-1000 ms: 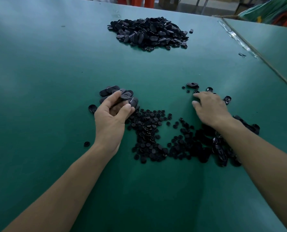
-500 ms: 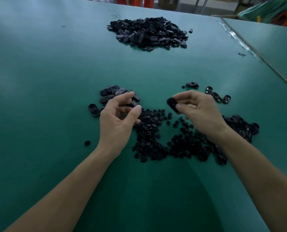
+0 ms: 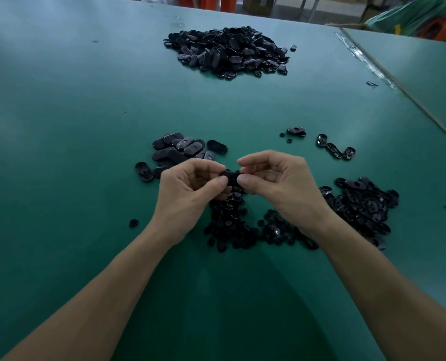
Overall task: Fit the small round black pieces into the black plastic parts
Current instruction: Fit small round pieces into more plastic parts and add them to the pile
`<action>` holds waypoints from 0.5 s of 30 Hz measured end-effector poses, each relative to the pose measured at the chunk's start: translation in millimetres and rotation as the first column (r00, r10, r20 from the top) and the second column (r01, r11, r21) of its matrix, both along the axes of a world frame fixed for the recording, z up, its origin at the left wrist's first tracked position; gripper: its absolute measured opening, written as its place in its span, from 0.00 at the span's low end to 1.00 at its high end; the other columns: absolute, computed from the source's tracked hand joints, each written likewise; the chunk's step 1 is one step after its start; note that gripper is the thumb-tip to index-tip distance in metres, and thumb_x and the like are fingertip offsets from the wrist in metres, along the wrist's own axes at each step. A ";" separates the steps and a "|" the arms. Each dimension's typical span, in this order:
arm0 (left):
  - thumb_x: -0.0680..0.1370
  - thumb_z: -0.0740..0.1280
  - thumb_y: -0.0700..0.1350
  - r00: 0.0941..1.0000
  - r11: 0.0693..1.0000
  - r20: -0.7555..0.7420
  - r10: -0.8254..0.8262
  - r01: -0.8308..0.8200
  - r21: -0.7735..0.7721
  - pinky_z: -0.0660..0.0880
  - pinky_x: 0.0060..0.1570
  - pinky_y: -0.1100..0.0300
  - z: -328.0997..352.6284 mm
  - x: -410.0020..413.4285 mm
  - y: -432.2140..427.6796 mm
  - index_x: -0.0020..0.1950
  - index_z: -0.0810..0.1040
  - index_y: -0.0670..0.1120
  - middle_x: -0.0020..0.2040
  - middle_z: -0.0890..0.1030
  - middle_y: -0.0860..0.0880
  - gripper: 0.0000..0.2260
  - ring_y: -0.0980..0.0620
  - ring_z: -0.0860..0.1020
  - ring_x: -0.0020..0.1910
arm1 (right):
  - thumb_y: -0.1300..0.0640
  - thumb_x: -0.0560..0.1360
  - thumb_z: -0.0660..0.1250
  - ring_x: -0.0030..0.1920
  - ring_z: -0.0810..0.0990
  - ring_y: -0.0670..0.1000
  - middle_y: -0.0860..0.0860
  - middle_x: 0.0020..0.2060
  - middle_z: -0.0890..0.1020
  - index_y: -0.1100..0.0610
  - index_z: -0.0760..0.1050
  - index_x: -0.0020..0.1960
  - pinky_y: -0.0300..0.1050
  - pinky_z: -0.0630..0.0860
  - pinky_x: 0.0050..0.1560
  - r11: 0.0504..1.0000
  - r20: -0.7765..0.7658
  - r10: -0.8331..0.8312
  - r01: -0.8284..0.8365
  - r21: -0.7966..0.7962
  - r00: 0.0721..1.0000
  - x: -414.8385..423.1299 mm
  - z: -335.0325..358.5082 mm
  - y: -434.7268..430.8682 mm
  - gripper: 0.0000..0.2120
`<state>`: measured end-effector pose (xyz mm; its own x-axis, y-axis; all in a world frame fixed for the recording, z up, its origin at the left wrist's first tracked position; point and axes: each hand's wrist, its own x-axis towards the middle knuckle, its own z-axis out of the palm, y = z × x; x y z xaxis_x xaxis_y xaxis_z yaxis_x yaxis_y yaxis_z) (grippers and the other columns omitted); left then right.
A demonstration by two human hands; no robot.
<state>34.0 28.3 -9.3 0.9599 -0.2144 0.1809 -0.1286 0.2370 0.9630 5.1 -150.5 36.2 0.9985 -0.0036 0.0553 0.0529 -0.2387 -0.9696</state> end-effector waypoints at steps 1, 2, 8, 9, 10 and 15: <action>0.76 0.71 0.30 1.000 1.000 -0.001 0.011 -0.011 -0.010 0.80 0.39 0.63 -0.1 0.6 0.3 0.47 0.81 0.41 0.38 0.85 0.48 0.07 0.52 0.84 0.36 | 0.63 0.73 0.75 0.41 0.84 0.48 0.51 0.41 0.85 0.54 0.82 0.50 0.37 0.77 0.44 1.000 -0.018 -0.005 0.004 -0.020 1.000 0.2 -1.3 0.9 0.08; 0.76 0.70 0.30 1.000 1.000 0.000 0.020 -0.020 -0.014 0.80 0.39 0.63 -0.3 1.2 0.3 0.47 0.81 0.42 0.37 0.84 0.49 0.08 0.52 0.84 0.35 | 0.62 0.74 0.74 0.40 0.84 0.48 0.51 0.39 0.85 0.54 0.82 0.49 0.36 0.76 0.41 0.999 -0.035 -0.004 0.003 -0.041 0.999 0.1 -2.1 2.2 0.06; 0.75 0.72 0.34 1.000 1.000 0.019 0.017 -0.017 0.006 0.79 0.38 0.62 -0.8 1.0 0.8 0.47 0.81 0.44 0.38 0.84 0.48 0.06 0.52 0.83 0.36 | 0.64 0.75 0.72 0.36 0.84 0.46 0.51 0.36 0.86 0.56 0.83 0.46 0.31 0.74 0.36 1.000 -0.041 0.006 -0.007 -0.008 0.999 -0.5 -1.1 6.9 0.04; 0.75 0.73 0.35 1.000 1.000 0.020 0.010 -0.010 0.015 0.80 0.37 0.62 -0.9 0.7 0.8 0.48 0.81 0.44 0.38 0.84 0.48 0.06 0.52 0.83 0.36 | 0.64 0.75 0.72 0.36 0.84 0.46 0.52 0.36 0.86 0.56 0.83 0.46 0.31 0.74 0.36 1.000 -0.036 0.008 -0.009 -0.017 0.999 -0.3 -0.8 7.3 0.04; 0.76 0.73 0.35 1.000 1.000 0.020 0.006 -0.007 0.023 0.80 0.36 0.62 -1.0 0.5 0.7 0.48 0.81 0.44 0.38 0.85 0.47 0.05 0.52 0.83 0.35 | 0.64 0.75 0.72 0.36 0.84 0.46 0.52 0.36 0.86 0.56 0.83 0.46 0.31 0.74 0.37 1.000 -0.033 0.007 -0.008 -0.029 0.999 -0.3 -0.9 7.7 0.04; 0.75 0.73 0.36 1.000 1.000 -0.024 0.015 -0.016 -0.016 0.80 0.36 0.61 -0.9 0.4 0.5 0.47 0.82 0.42 0.37 0.85 0.46 0.03 0.51 0.84 0.35 | 0.63 0.76 0.71 0.36 0.84 0.48 0.52 0.36 0.86 0.56 0.83 0.47 0.33 0.75 0.37 0.999 -0.057 -0.011 0.010 -0.031 0.998 -0.5 -2.9 8.6 0.04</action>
